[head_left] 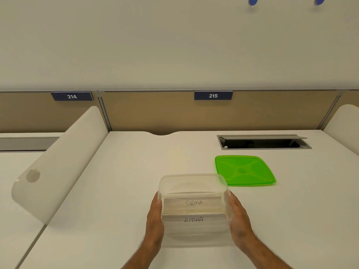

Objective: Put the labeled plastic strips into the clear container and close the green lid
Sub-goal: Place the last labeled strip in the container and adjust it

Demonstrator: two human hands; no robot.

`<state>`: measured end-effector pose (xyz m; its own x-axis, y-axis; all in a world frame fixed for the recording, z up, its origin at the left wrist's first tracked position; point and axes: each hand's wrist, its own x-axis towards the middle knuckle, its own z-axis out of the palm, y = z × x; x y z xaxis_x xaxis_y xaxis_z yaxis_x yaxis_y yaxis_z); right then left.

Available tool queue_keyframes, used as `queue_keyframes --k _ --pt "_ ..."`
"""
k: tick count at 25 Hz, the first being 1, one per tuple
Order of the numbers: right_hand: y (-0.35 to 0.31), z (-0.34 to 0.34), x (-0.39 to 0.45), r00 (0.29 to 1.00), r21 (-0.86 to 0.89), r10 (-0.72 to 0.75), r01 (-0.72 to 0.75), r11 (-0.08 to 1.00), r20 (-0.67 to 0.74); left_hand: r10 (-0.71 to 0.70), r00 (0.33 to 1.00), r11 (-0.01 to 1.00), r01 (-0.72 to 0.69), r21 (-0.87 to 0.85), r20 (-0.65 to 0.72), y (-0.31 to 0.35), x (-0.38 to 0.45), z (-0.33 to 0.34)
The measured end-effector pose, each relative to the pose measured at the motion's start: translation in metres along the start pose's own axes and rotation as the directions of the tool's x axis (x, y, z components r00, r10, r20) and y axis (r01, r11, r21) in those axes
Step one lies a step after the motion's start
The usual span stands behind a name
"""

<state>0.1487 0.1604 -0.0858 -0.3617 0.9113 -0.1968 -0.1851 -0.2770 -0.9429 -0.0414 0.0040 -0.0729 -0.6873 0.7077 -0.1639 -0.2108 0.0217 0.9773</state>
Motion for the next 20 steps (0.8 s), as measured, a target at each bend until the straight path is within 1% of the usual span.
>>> queue_keyframes --k 9,13,17,20 --pt "0.008 -0.005 -0.024 1.000 0.004 0.005 -0.005 1.000 -0.018 -0.011 1.000 1.000 0.011 -0.026 0.007 -0.006 -0.017 -0.007" --pt "0.007 -0.005 -0.030 0.999 -0.017 0.009 -0.009 1.000 -0.031 -0.005 0.999 1.000 0.005 0.004 0.033 -0.004 -0.022 -0.009" --pt "0.008 -0.006 -0.031 0.998 -0.037 0.020 -0.022 0.999 -0.067 0.002 1.000 0.999 -0.003 0.033 0.022 -0.002 -0.025 -0.009" --pt "0.009 -0.007 -0.030 0.997 -0.045 0.030 -0.033 0.998 -0.069 -0.009 1.000 0.999 0.008 0.049 0.018 -0.001 -0.026 -0.009"
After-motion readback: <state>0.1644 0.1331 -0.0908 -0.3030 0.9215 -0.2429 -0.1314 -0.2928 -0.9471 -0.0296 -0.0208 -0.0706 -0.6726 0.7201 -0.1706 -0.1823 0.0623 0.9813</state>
